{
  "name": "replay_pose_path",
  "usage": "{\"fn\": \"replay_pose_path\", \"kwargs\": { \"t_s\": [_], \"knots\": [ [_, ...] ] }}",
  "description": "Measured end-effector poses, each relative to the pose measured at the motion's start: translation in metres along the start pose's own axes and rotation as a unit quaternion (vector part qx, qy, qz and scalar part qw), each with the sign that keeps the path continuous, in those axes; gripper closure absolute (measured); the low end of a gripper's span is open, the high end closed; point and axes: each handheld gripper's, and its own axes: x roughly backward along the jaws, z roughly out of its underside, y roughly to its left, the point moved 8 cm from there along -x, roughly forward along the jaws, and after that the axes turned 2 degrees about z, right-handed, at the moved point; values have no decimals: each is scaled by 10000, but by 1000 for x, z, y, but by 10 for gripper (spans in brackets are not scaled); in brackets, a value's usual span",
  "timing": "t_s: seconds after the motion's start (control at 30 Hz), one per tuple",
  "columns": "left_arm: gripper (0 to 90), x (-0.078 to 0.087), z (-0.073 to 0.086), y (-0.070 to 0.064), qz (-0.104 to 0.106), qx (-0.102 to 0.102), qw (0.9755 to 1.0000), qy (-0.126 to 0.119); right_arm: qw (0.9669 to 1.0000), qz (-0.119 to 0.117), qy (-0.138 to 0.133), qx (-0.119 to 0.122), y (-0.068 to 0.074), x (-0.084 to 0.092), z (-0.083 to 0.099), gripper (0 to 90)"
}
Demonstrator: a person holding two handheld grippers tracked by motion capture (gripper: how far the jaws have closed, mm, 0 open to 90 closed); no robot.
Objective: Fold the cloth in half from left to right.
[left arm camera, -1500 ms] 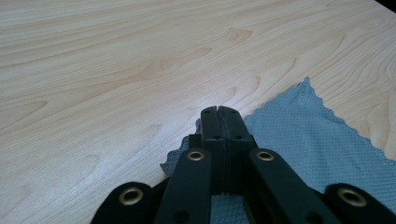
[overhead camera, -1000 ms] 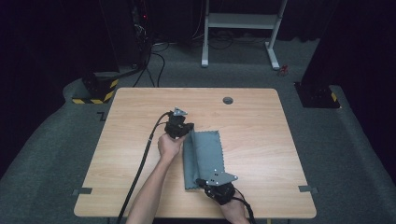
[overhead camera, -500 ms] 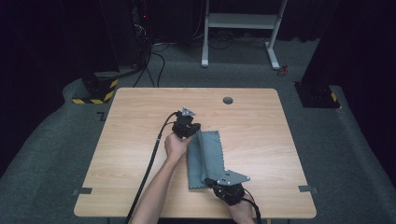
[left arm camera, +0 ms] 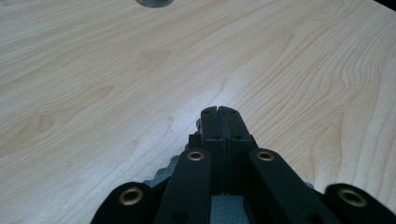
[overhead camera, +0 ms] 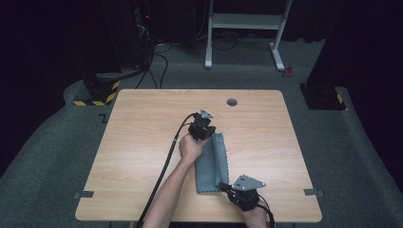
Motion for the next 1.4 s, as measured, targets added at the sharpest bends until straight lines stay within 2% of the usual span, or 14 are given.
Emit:
{"fn": "replay_pose_path", "kwargs": {
  "t_s": [0.3, 0.6, 0.63, 0.7, 0.73, 0.77, 0.83, 0.87, 0.93, 1.03, 1.1, 1.2, 1.3, 1.4],
  "knots": [
    [897, -15, 1, -10, -39, -134, 9998, 166, 9999, 53, 87, -56, -4, 3, 9, 900],
    [880, -29, 7, -13, -77, -167, 9994, 276, 9993, 70, 218, -280, -10, 3, 15, 889],
    [842, -30, 7, -14, -43, -116, 9996, 259, 9993, 75, 224, -295, -11, 3, 15, 873],
    [669, -29, 8, -15, 30, 114, 9997, 217, 9988, 49, 279, -390, -14, 4, 17, 793],
    [605, -27, 8, -14, -18, 119, 9997, 204, 9987, 43, 296, -424, -16, 5, 17, 768],
    [566, -23, 8, -12, -82, 67, 9998, 183, 9985, 50, 273, -472, -19, 7, 17, 750],
    [509, -13, 10, -9, -107, 123, 9998, 111, 9982, 150, 161, -551, -26, 13, 16, 727],
    [490, -6, 11, -8, -81, 188, 9998, 64, 9979, 183, 74, -610, -30, 17, 14, 724],
    [475, 9, 15, -6, -132, 164, 9998, -24, 9972, 252, -53, -708, -38, 24, 9, 723],
    [453, 27, 24, -3, -227, 64, 9997, -30, 9973, 351, -87, -632, -45, 27, 2, 727],
    [445, 38, 33, -9, -146, -15, 9999, -31, 9983, 324, -46, -485, -45, 22, -2, 735],
    [442, 51, 54, -26, 18, -207, 9998, -11, 9992, 288, 132, -249, -42, 11, -3, 745],
    [442, 62, 74, -38, 82, -408, 9991, 30, 9992, 273, 301, -55, -40, -1, -3, 746],
    [440, 70, 92, -50, 247, -475, 9986, 36, 9989, 249, 379, 76, -40, -9, -5, 742]
  ]
}}
